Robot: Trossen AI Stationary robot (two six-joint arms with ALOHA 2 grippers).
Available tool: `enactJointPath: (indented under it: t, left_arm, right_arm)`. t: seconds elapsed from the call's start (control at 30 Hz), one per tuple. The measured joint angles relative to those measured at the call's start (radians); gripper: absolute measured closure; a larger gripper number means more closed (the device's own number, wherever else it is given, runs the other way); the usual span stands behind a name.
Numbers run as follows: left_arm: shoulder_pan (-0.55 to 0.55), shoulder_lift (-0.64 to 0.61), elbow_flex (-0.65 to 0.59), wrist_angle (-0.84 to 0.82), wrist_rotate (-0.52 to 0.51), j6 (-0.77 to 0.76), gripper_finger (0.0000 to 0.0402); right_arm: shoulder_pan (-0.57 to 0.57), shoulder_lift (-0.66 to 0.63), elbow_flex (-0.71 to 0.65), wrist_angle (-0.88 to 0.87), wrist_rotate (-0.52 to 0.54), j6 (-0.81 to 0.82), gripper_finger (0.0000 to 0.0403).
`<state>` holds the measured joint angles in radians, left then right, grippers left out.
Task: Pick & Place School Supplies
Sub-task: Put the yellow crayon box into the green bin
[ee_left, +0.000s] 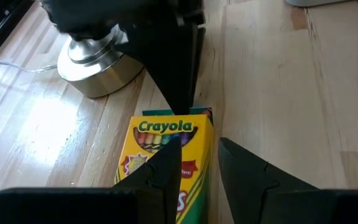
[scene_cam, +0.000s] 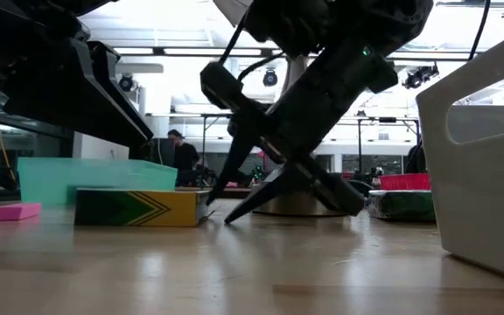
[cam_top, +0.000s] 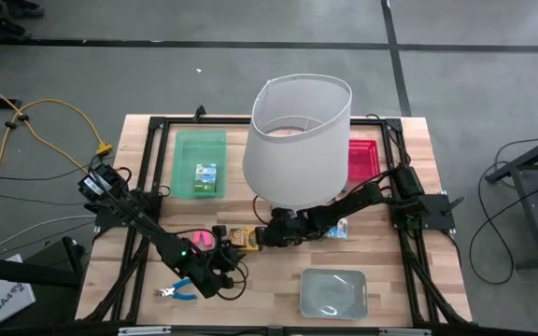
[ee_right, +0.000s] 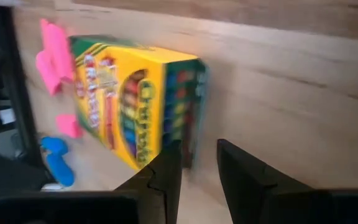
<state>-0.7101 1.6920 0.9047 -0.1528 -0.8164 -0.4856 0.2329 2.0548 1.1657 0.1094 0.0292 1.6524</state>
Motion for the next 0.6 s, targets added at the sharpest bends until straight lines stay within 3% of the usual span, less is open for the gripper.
enactJointPath:
  t: [0.6]
  left_arm:
    - [0.0, 0.0, 0.0, -0.001, 0.001, 0.0, 0.0302]
  right_arm:
    - [-0.006, 0.016, 0.0, 0.039, 0.024, -0.007, 0.0312]
